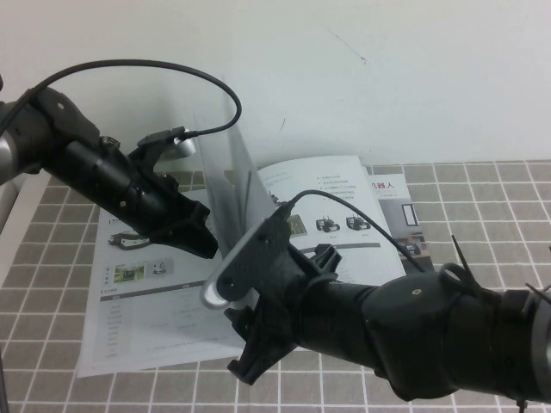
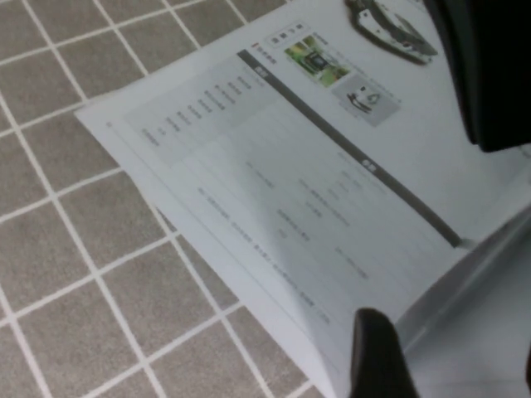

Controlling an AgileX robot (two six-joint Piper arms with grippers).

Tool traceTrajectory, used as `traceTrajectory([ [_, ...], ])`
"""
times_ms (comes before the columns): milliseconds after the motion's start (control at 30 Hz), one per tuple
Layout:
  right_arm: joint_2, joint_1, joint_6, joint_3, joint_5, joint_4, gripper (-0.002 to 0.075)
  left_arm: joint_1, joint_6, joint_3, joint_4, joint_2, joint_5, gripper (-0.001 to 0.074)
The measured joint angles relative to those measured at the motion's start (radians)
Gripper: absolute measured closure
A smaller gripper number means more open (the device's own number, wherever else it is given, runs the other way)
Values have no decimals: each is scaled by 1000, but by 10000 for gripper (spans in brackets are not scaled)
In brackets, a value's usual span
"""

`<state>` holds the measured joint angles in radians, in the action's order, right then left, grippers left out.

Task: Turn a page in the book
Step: Open the closed book

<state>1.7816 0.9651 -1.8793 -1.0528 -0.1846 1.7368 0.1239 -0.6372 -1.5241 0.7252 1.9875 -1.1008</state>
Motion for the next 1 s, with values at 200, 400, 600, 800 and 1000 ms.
traceTrajectory([
  [200, -71, 0, 0, 21, -61, 5, 360, 0, 0, 0, 0, 0, 0, 738],
  [400, -96, -4, -16, 65, -183, 17, 360, 0, 0, 0, 0, 0, 0, 738],
  [600, -96, -23, -38, 77, -186, 22, 360, 0, 0, 0, 0, 0, 0, 738],
  [800, -48, -124, -30, 53, -6, 22, 419, 0, 0, 0, 0, 0, 6, 738],
  [1000, 113, -253, 60, -74, 269, 22, 660, 0, 0, 0, 0, 0, 6, 738],
])
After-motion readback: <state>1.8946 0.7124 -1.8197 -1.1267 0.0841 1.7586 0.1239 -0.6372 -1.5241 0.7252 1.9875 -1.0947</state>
